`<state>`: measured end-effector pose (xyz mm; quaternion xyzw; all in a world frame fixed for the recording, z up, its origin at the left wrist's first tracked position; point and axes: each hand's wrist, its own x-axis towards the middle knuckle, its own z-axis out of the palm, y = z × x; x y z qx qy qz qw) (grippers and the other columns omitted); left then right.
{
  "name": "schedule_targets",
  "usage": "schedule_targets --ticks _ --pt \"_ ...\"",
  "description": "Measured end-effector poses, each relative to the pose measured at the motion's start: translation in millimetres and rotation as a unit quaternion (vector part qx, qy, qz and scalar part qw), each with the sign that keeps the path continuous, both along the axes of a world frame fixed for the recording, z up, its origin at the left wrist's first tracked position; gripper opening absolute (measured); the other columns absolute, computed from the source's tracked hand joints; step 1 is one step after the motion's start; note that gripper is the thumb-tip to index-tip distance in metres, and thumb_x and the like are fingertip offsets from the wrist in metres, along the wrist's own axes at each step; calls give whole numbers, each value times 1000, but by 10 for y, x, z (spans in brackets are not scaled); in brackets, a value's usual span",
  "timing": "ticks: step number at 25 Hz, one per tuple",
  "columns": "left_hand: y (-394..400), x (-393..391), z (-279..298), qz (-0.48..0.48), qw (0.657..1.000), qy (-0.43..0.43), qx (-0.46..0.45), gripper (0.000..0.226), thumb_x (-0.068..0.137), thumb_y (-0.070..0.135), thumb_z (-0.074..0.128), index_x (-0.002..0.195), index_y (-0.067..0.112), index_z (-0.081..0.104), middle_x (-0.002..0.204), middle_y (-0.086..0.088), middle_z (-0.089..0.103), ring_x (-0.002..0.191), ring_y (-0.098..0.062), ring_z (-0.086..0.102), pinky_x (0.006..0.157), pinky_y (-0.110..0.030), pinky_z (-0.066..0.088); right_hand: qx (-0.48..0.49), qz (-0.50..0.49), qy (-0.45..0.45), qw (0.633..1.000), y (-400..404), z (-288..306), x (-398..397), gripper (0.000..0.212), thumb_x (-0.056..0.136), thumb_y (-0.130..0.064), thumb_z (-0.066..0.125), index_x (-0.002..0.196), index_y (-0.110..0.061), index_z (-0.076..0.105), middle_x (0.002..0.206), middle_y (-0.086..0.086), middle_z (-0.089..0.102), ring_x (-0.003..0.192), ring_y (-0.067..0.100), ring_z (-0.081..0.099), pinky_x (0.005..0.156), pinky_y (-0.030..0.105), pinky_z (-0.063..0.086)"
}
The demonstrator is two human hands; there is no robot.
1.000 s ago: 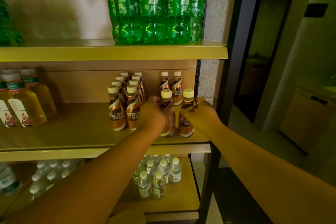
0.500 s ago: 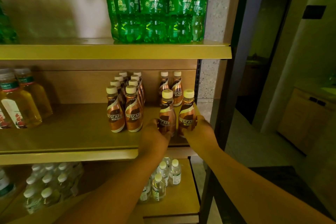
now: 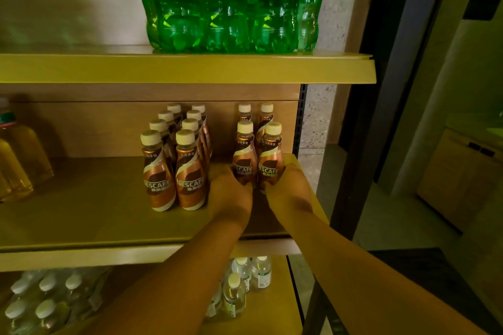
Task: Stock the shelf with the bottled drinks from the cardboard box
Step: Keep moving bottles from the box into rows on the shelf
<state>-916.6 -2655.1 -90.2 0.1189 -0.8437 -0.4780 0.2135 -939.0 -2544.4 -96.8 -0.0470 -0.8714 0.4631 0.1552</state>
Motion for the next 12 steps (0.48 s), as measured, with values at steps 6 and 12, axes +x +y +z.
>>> schedule_targets --ticks 6,12 --pt "-43 -455 -63 7 1000 -13 -25 40 83 31 72 116 22 53 116 -4 61 106 -27 62 85 -45 55 14 -22 -10 1000 -48 24 -396 25 89 -23 68 113 -19 62 99 2 67 83 18 65 54 22 45" --pt "-72 -785 -107 16 999 -35 -25 46 83 32 72 122 21 51 123 -4 59 115 -28 58 91 -48 51 25 -16 -8 1000 -79 39 -672 27 90 -24 67 115 -15 61 102 4 67 84 19 64 54 22 42"
